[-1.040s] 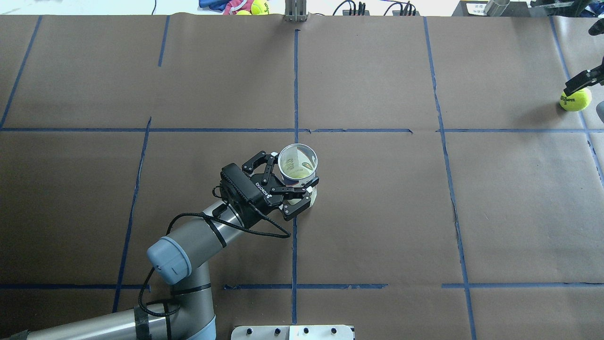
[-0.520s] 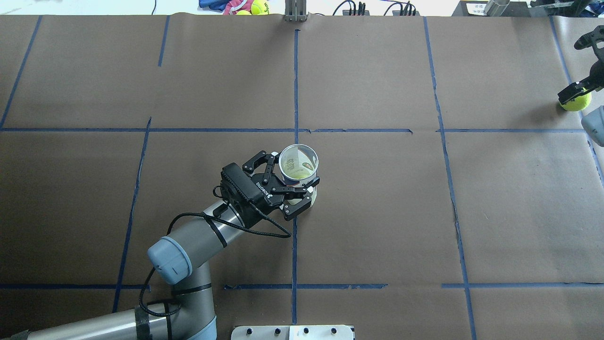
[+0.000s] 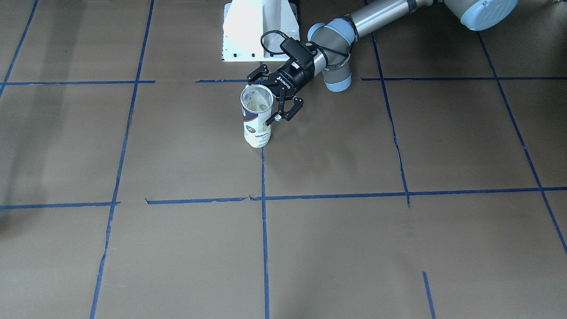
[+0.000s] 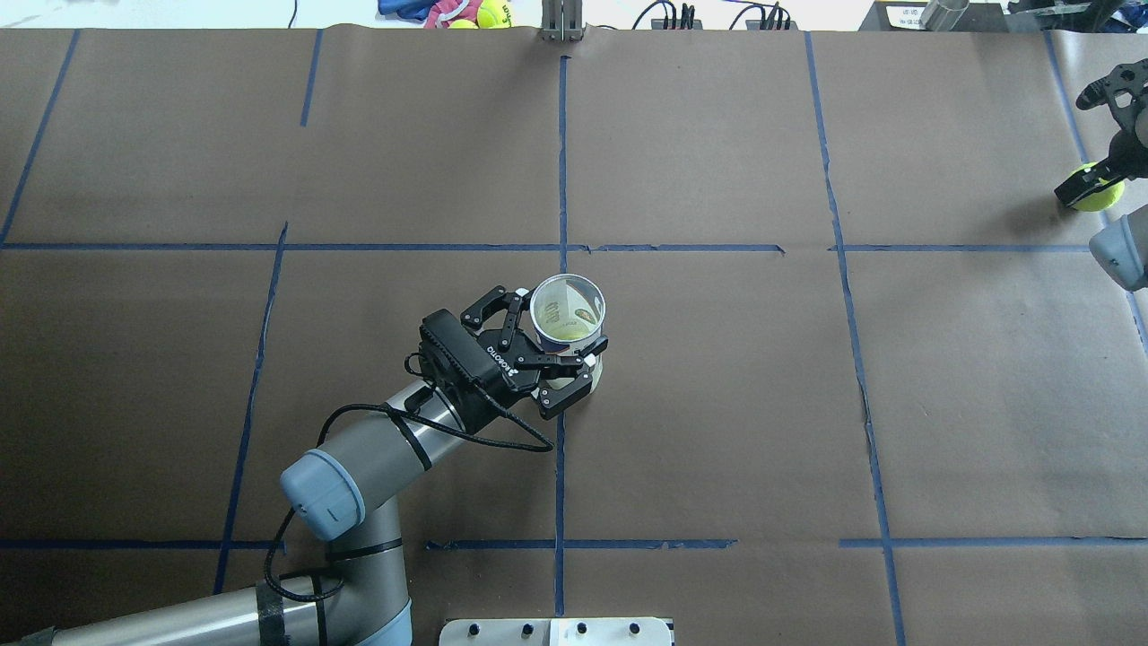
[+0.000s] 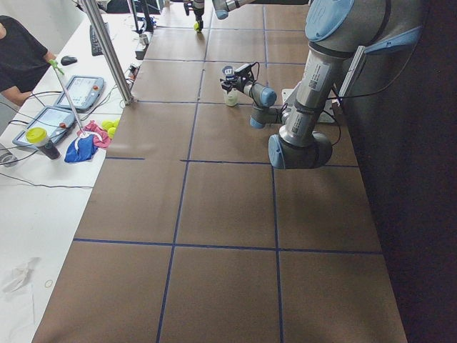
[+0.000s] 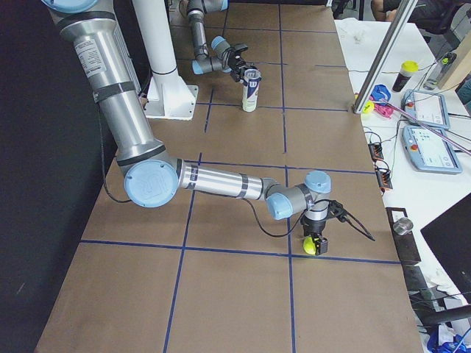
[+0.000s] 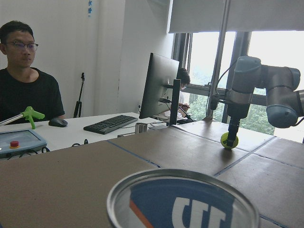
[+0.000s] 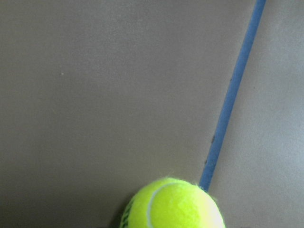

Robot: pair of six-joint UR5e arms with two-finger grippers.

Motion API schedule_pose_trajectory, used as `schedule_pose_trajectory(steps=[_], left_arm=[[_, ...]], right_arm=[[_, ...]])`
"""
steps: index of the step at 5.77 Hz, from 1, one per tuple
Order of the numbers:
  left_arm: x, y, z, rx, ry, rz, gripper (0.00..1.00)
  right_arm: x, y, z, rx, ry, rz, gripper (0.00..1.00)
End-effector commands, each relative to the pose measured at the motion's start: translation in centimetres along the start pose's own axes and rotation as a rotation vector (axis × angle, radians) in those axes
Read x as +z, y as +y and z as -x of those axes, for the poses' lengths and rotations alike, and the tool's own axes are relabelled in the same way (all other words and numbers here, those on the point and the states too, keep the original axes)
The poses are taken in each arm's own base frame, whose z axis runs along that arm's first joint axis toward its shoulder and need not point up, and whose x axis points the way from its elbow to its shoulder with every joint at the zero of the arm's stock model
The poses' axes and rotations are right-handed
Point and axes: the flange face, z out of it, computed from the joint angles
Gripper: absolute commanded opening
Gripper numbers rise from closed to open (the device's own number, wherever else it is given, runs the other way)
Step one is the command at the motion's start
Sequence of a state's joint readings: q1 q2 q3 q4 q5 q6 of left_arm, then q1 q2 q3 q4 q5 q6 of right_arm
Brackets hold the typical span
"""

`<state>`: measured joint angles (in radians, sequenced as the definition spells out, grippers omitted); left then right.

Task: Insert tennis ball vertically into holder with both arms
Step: 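Reach the right gripper to the farther tennis ball and grasp it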

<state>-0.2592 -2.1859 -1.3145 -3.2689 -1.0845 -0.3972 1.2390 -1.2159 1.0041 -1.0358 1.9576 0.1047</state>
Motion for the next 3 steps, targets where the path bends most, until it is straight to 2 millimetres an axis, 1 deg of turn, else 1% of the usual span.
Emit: schedule_pose_trajectory(steps=[1, 2, 3], left_arm=[[0.0, -0.1, -0.1, -0.001, 0.001, -0.001, 0.95], [0.1, -0.1, -0.1, 0.001, 0.0, 0.0, 0.95], [0.1, -0.1, -0.1, 0.0, 0.0, 0.0, 0.95]], right_arm=[[0.1, -0.1, 0.1, -0.016, 0.011, -0.017, 0.25], [-0.2, -0.2, 0.1, -0.015, 0.008, -0.024, 0.02], [-3.7, -2.1, 1.4, -0.034, -0.014, -0.107, 0.02]])
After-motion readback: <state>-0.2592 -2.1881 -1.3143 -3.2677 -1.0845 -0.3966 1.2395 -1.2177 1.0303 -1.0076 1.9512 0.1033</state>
